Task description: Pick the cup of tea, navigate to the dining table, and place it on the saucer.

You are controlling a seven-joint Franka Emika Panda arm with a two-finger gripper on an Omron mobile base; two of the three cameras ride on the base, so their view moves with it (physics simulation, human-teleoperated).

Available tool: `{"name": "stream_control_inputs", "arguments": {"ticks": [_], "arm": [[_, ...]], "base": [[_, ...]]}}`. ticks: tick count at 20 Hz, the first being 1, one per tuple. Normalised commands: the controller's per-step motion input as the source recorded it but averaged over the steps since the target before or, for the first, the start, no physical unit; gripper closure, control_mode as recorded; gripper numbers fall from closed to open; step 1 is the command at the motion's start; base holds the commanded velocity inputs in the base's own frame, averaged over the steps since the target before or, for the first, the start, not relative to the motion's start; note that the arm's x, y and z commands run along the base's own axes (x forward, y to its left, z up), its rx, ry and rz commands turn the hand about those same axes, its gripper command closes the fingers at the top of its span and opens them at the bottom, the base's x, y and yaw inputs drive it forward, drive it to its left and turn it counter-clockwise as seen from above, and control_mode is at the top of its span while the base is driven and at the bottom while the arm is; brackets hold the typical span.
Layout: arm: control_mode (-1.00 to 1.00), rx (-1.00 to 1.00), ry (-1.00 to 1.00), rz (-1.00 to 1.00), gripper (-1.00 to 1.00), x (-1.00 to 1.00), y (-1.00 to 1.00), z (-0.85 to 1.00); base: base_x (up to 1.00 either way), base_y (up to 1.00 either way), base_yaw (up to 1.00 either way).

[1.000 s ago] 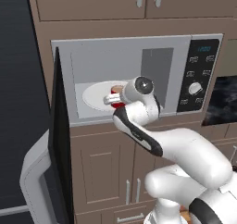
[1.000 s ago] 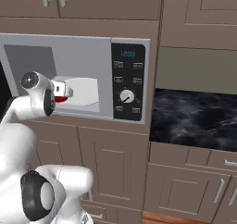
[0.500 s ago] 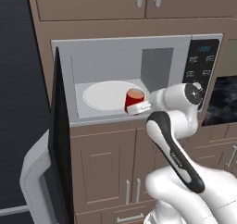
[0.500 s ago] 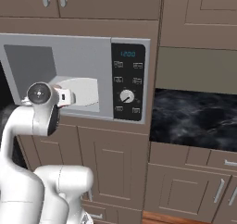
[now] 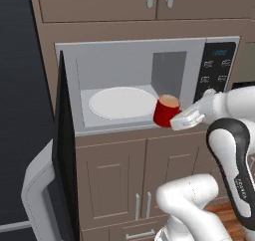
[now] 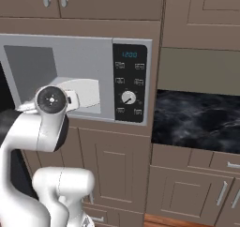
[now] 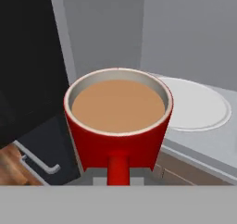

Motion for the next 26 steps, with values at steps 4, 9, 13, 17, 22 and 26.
{"name": "stream_control_inputs", "arguments": {"ticks": [4, 9, 13, 17, 22, 26], "arm": [[-1.0, -0.06, 0.02, 0.17, 1.0, -0.78, -0.37, 0.45], [-1.0, -0.07, 0.02, 0.17, 1.0, -0.67, -0.34, 0.17], [-1.0, -0.01, 0.01, 0.08, 1.0, -0.22, -0.15, -0.11], [-1.0, -0.01, 0.0, 0.01, 1.0, -0.04, -0.07, -0.03], [-1.0, 0.0, 0.0, 0.0, 1.0, -0.01, -0.01, 0.0], [-1.0, 0.0, 0.0, 0.0, 1.0, 0.0, 0.0, 0.0]], "base": [[0.0, 0.0, 0.0], [0.0, 0.0, 0.0], [0.0, 0.0, 0.0], [0.0, 0.0, 0.0], [0.0, 0.0, 0.0], [0.0, 0.0, 0.0]]}}
